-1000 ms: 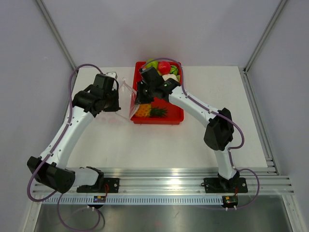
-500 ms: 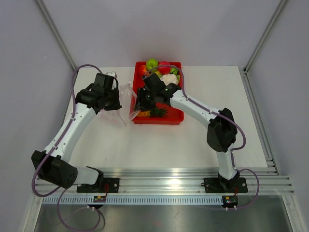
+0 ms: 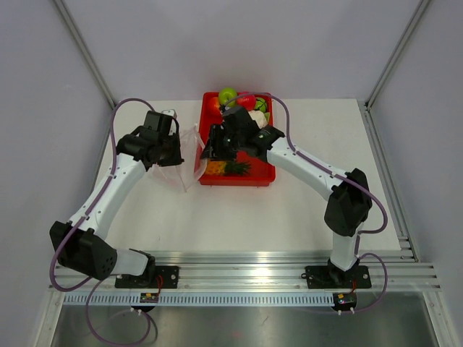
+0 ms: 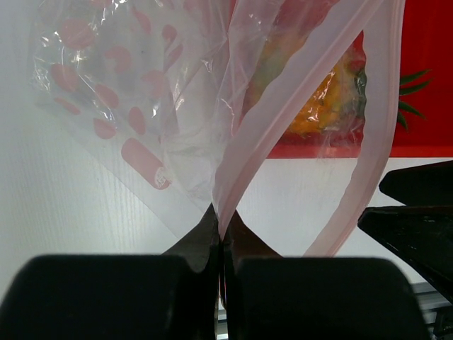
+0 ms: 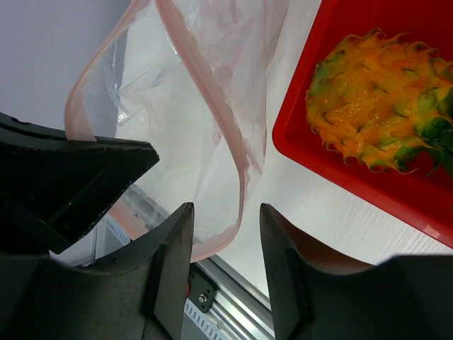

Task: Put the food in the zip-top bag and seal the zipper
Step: Open the zipper of the food storage bag.

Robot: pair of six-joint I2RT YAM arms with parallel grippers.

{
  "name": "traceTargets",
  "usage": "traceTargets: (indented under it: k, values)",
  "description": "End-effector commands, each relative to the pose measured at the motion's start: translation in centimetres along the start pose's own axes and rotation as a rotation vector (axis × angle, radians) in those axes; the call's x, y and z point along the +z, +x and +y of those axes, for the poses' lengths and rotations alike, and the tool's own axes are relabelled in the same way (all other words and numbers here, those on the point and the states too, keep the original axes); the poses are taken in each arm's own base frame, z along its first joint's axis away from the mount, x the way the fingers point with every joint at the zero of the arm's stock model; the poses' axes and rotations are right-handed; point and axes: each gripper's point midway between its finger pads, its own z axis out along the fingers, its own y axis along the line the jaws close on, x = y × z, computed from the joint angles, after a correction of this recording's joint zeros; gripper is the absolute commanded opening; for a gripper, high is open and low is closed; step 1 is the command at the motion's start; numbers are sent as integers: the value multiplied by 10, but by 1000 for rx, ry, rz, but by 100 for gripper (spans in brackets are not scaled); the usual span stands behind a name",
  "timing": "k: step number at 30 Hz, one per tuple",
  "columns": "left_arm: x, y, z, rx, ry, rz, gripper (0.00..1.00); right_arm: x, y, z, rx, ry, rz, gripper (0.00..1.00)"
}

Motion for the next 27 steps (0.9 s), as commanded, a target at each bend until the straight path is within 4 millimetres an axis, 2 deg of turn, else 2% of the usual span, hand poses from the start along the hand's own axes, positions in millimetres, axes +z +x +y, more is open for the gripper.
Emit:
traceTargets:
  k: [1, 7, 10, 11, 12, 15, 17, 18, 21, 24, 25, 27]
  values:
    - [-1, -13, -8, -25, 44, -49, 0, -13, -15, 17, 5, -36, -79, 48]
    - [-4, -16, -11, -26, 61, -57, 0, -3, -5, -5, 4, 61, -77, 52]
    - [-5, -16, -11, -29, 61, -60, 0, 2, 1, -5, 11, 47, -59, 48]
    - [-5, -15, -11, -29, 61, -60, 0, 5, 2, -3, 13, 33, -58, 41]
    - [-7, -16, -11, -27, 64, -65, 0, 6, 3, 0, 17, 25, -56, 23]
    - [-11, -16, -10, -14, 67, -79, 0, 5, 0, 11, 26, -5, -73, 0]
    - [-14, -20, -11, -4, 80, -110, 3, 5, -2, 15, 25, -21, -74, 0]
    - [-18, -21, -11, -6, 90, -137, 27, 3, -5, 20, 24, -33, -82, 0]
    - [-19, -20, -11, -22, 107, -177, 43, 2, -8, 28, 28, -57, -77, 0]
    - [-24, -19, -12, -45, 125, -214, 40, 0, -8, 34, 44, -84, -64, 0]
    - [-23, -15, -10, -49, 123, -210, 34, 1, -7, 37, 47, -97, -54, 0]
    - [-21, -12, -10, -52, 127, -213, 31, 0, -8, 38, 59, -107, -49, 0]
